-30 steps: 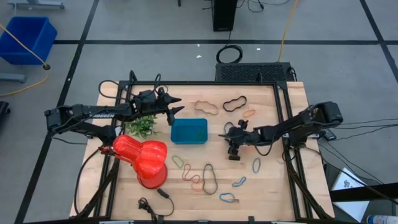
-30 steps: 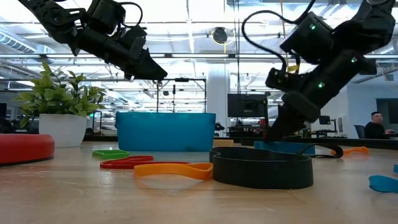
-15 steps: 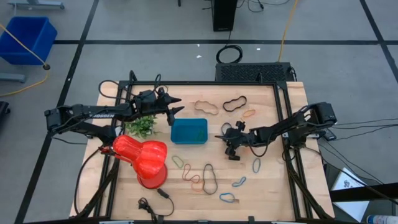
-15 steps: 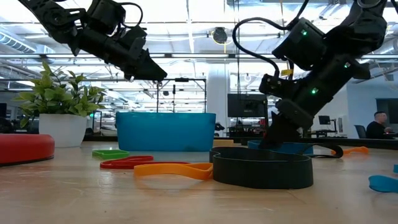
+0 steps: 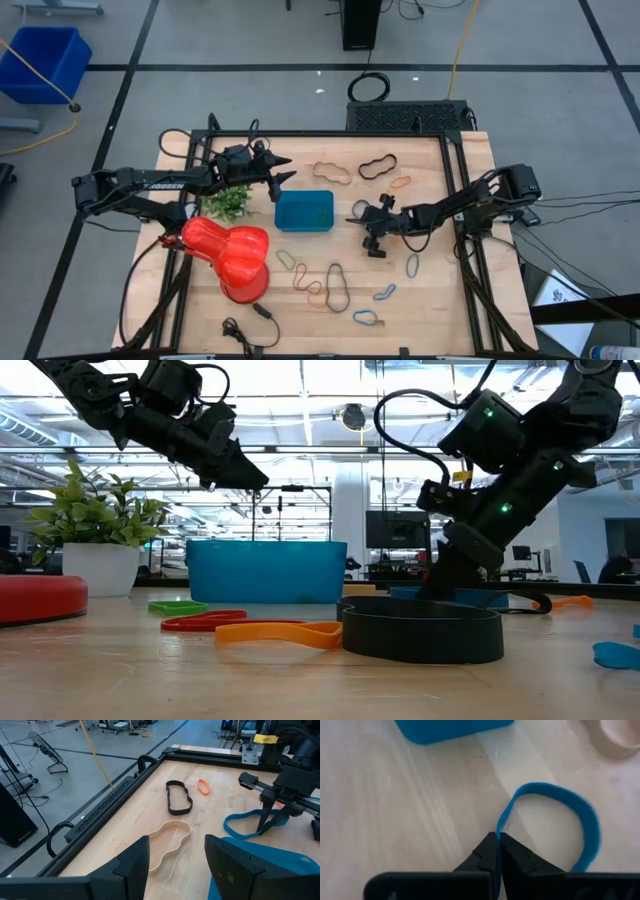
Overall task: Pick and place rubber bands into bin
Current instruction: Put the blue rubber band into the blue bin
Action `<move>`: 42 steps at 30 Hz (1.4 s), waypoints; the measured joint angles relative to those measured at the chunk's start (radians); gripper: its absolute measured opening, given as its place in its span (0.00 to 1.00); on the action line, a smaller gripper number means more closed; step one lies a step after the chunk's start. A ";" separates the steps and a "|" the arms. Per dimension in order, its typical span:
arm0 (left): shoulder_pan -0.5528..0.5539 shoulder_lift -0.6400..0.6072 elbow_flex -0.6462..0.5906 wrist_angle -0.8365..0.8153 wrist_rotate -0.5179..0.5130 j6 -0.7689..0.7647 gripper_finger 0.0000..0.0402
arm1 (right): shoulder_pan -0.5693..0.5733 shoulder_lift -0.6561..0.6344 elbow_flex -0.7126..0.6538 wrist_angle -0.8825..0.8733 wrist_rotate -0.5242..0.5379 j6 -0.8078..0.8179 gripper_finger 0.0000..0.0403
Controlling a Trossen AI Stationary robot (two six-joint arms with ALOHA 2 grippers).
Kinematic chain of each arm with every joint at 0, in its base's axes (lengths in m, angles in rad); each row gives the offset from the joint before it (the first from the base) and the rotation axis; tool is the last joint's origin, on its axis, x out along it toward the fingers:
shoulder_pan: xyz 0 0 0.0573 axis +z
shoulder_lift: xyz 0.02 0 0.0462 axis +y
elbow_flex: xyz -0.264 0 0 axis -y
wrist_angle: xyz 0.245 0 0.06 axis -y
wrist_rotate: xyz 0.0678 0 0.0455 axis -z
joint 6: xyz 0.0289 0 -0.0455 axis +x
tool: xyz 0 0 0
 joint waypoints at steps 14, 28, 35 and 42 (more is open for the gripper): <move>0.000 0.000 0.000 0.001 0.000 0.003 0.49 | -0.001 -0.188 0.000 0.519 0.052 -0.385 0.00; 0.000 0.000 0.000 0.003 0.000 0.004 0.49 | -0.062 -0.187 0.120 0.804 -0.265 -0.512 0.00; 0.000 0.000 0.000 0.004 -0.001 0.004 0.49 | -0.067 -0.135 0.240 0.574 -0.318 -0.540 0.00; 0.000 0.000 0.000 0.002 -0.001 0.003 0.49 | -0.084 -0.007 0.254 0.599 -0.319 -0.540 0.00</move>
